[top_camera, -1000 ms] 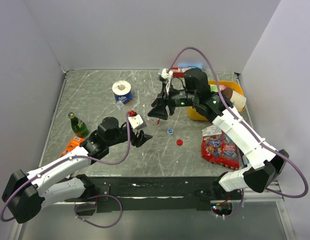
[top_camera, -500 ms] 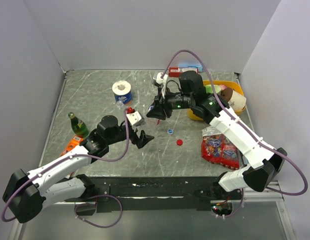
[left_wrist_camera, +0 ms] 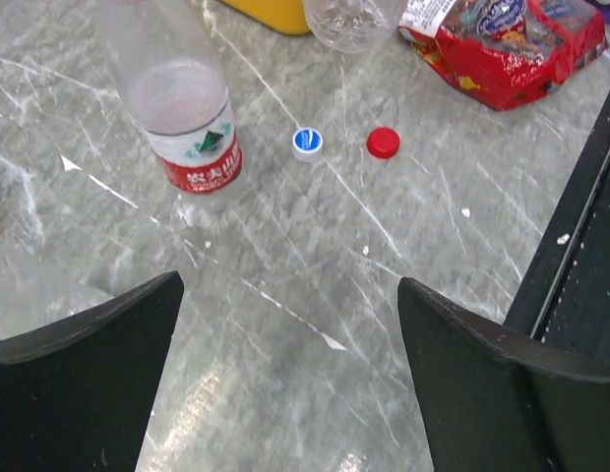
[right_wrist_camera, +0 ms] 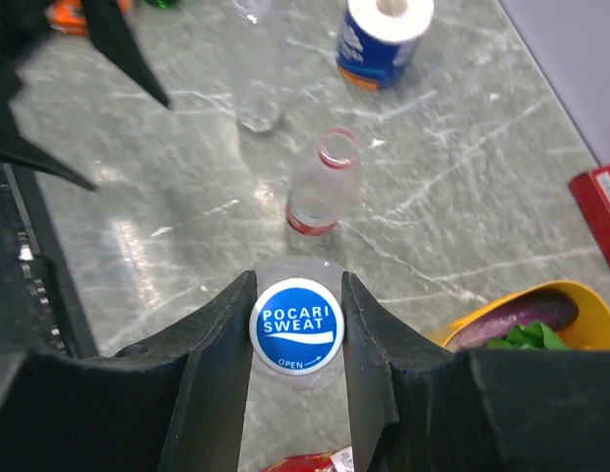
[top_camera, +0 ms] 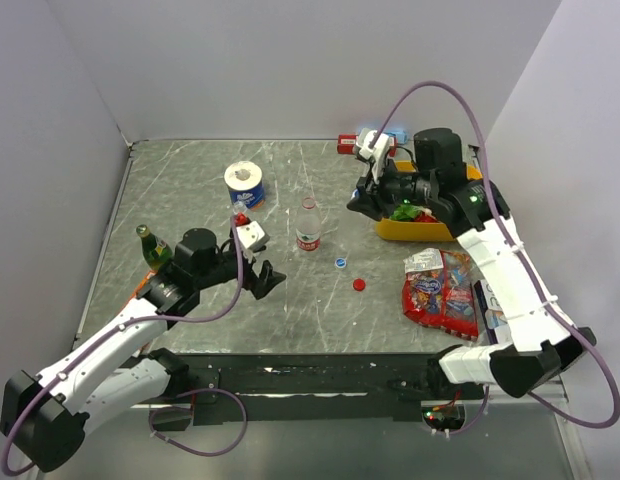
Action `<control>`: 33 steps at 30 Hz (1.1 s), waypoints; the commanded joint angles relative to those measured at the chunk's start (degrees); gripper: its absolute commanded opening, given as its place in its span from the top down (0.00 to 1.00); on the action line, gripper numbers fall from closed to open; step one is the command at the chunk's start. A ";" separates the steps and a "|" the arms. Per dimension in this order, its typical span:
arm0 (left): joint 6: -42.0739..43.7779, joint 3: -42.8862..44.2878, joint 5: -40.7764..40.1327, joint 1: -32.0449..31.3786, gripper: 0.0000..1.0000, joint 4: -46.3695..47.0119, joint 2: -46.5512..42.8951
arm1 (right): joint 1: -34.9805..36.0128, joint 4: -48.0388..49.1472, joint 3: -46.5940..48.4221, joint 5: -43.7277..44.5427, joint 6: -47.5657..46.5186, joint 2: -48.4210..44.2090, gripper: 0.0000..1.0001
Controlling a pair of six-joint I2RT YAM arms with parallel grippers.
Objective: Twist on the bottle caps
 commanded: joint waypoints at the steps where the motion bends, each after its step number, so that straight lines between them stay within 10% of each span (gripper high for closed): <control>1: 1.07 3.59 -0.09 0.80 0.04 -1.88 -0.36 | -2.82 7.70 -4.85 2.51 -2.94 1.76 1.00; 13: 0.01 9.04 0.17 8.26 0.04 -2.85 2.98 | -6.34 26.35 -7.85 -1.61 -1.10 13.27 0.97; 20: 0.54 9.83 1.23 10.20 0.04 -3.46 3.86 | -6.34 30.57 -9.70 0.57 -1.37 17.23 0.67; 33: 1.15 10.80 0.88 12.05 0.04 -3.29 5.97 | -6.43 31.18 -10.22 2.78 -0.93 23.39 0.56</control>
